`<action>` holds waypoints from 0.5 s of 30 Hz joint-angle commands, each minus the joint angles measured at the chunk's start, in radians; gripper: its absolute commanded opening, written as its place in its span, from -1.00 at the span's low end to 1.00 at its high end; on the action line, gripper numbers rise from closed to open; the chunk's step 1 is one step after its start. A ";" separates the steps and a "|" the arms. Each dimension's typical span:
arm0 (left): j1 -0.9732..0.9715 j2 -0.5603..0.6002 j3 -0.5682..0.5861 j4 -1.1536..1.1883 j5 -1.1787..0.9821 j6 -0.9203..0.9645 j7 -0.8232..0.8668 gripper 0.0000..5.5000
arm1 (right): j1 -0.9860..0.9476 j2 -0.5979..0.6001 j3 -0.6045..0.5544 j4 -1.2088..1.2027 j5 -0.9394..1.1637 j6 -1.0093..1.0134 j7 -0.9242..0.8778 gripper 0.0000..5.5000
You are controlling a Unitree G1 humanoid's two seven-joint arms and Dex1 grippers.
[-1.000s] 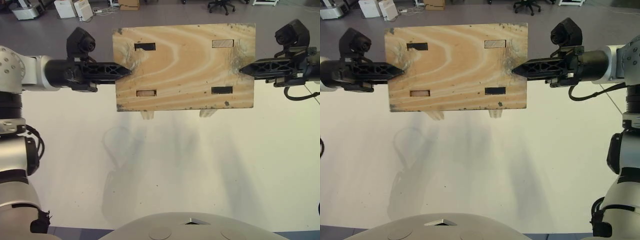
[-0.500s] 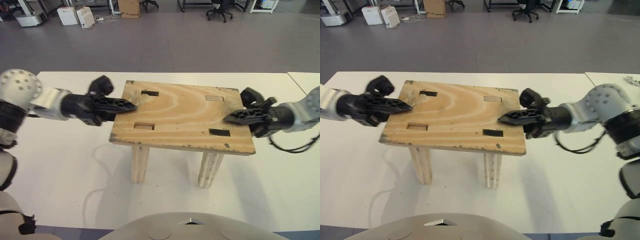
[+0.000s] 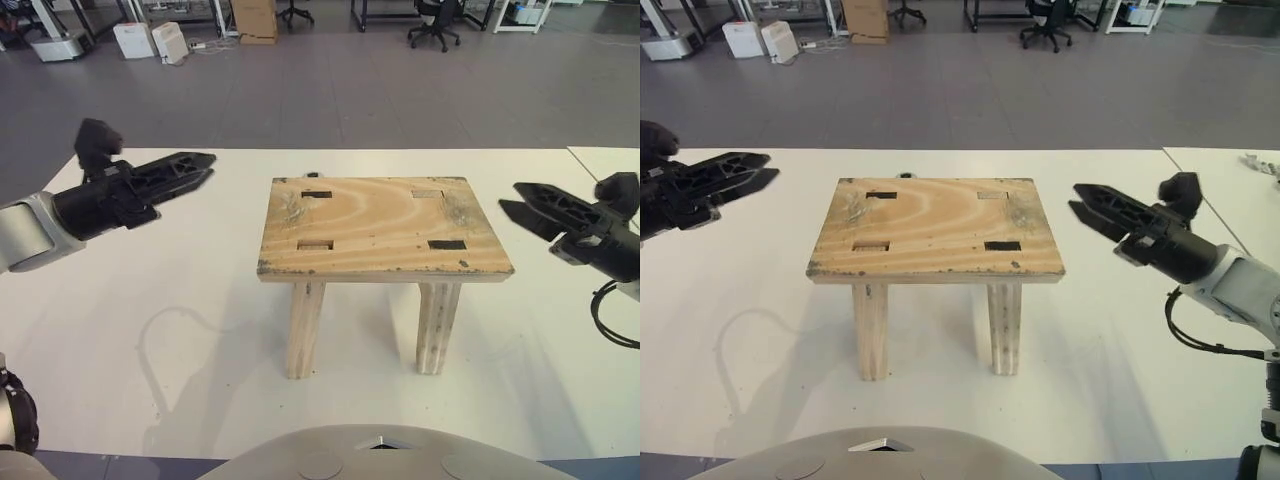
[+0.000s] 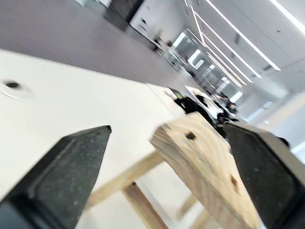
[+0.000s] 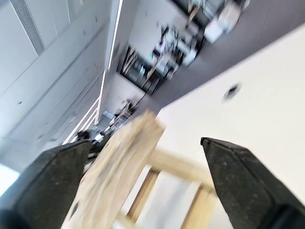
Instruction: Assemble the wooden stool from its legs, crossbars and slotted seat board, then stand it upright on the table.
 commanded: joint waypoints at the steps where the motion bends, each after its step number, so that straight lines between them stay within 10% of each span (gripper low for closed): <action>1: 0.022 -0.175 -0.041 -0.032 0.386 -0.312 0.089 0.60 | -0.114 0.168 0.094 0.058 -0.384 -0.261 -0.026 0.56; 6: 0.016 -0.352 -0.260 0.071 0.958 -0.687 0.253 0.60 | -0.298 0.378 0.307 0.339 -1.038 -0.788 -0.174 0.56; 15: -0.006 -0.515 -0.276 0.200 1.254 -0.874 0.313 0.60 | -0.399 0.502 0.265 0.625 -1.326 -1.057 -0.215 0.56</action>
